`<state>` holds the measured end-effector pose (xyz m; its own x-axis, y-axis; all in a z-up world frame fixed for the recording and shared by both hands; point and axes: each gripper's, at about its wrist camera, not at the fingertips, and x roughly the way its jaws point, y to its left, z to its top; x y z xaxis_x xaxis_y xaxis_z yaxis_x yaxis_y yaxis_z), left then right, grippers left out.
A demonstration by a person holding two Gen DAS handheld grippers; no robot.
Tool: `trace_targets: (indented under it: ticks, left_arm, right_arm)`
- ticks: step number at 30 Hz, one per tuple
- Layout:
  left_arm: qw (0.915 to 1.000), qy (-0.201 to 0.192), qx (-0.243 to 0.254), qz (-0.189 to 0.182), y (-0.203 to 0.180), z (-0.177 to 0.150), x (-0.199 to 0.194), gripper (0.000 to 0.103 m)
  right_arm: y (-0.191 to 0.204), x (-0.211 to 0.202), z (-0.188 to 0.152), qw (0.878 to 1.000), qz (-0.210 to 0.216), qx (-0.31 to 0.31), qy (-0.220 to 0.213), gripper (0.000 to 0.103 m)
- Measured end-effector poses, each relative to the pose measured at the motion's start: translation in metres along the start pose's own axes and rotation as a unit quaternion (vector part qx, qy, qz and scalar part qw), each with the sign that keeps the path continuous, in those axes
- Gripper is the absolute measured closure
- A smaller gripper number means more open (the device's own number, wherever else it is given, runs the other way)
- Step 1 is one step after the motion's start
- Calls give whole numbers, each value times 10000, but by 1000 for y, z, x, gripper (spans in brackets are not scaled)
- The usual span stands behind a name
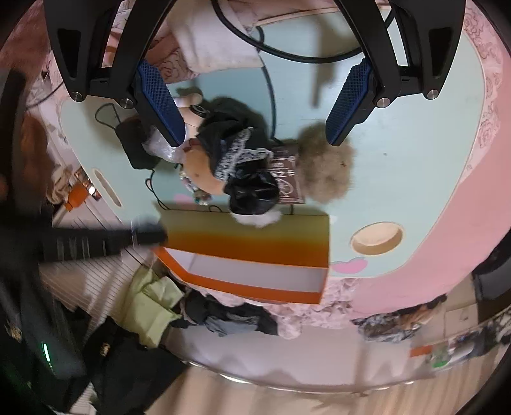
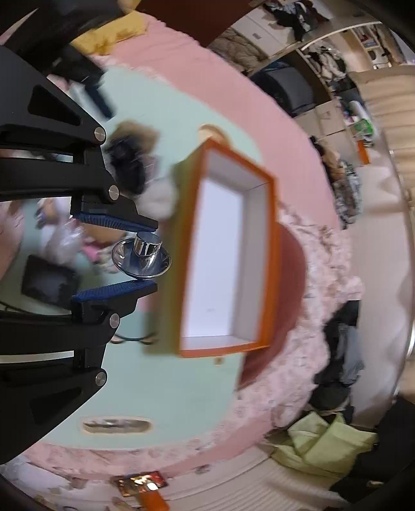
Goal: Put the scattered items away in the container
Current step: 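Lift the silver knob out and set it on the table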
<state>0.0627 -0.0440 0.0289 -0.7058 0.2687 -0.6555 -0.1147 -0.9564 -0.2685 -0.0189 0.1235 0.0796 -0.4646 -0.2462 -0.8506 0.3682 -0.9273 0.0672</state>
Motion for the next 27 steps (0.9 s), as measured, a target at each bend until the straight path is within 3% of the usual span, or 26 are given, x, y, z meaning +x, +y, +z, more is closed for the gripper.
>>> trace_targets:
  ticks: [3,6,11,15,16,20,23,27]
  left_arm:
    - [9999,51,-121,-54,7,0,2,14]
    - [9995,76,-198,-228,16,2,2,14]
    - [9993,25,-158,-327,30,2,-6,14]
    - [9999,41,38,-162,39,-1,-11,14]
    - [9999,23,29,-96,44,-2,-13,14]
    - [9999,57,79,91,60,0,-16,14]
    - [9988,221,431,-116,51,-3,-13,14]
    - [9942,463,871,-421,23,-8,-4,17]
  right_arm:
    - [-12,21,-12,9966,623,417,339,71]
    - [-13,37,-19,9949,672,573,483,70]
    - [-22,31,-22,9910,972,915,139,70]
    - [-32,0,-27,9879,1100,1029,-365,46]
    - [-34,-8,-31,9875,1100,1027,-463,41]
    - [-40,-24,-58,9936,684,718,-539,41]
    - [-36,-20,-84,9981,322,350,-404,41]
    - [-24,-2,-105,9995,273,60,-133,41]
